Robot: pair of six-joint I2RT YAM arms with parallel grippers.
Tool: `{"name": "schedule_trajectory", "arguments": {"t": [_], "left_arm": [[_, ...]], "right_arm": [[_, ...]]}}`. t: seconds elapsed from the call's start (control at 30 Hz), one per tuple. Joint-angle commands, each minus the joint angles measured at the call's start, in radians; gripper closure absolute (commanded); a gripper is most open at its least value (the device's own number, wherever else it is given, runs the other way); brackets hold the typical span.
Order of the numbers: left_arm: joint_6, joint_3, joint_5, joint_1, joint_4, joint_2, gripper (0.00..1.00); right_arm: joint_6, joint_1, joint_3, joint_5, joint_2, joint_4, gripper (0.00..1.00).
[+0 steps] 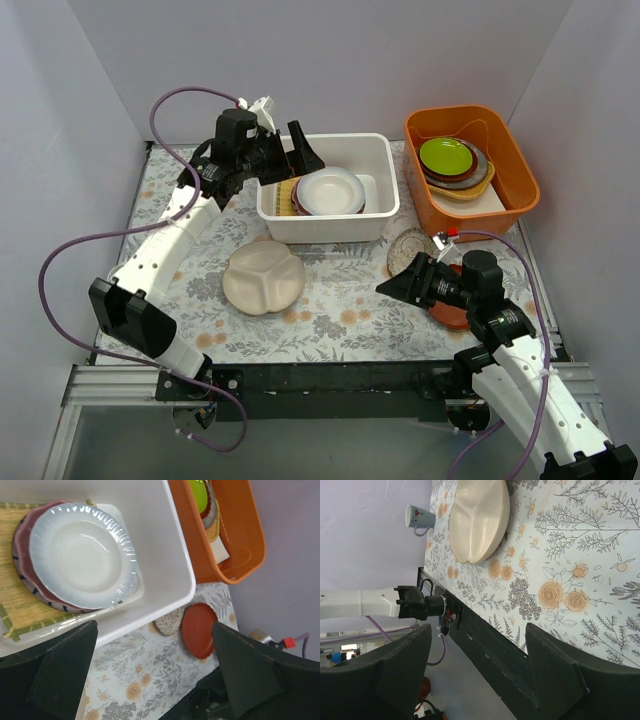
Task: Place the plates into the plastic bin on the countertop
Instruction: Pick up the plate at the center of the board.
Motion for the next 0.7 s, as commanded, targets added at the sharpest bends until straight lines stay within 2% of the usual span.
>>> {"name": "schedule_trajectory", "arguments": {"t": [0.0,0.2,0.47,0.67], "left_arm": [[-0.007,-0.053,0.028,-0.051,0.02,-0.072,0.02],[-0.041,-0.145,0.019,-0.13,0.059,-0.141,0.02],[-0.132,-0.367,0.025,-0.232,0.192,-0.208,0.02],[-0.165,-0.422,-0.006,-0.324,0.237,-0.204,0.02]], "right_arm": [[-0.013,-0.003,0.009,0.006,-0.013,0.008,0.17],[-0.016,-0.001,0.029,0.017,-0.013,0.002,0.17],[-0.045,-0.001,0.109,0.106,-0.042,-0.075,0.17],[-0.062,-0.001,0.157,0.143,-0.053,-0.112,0.17]]}}
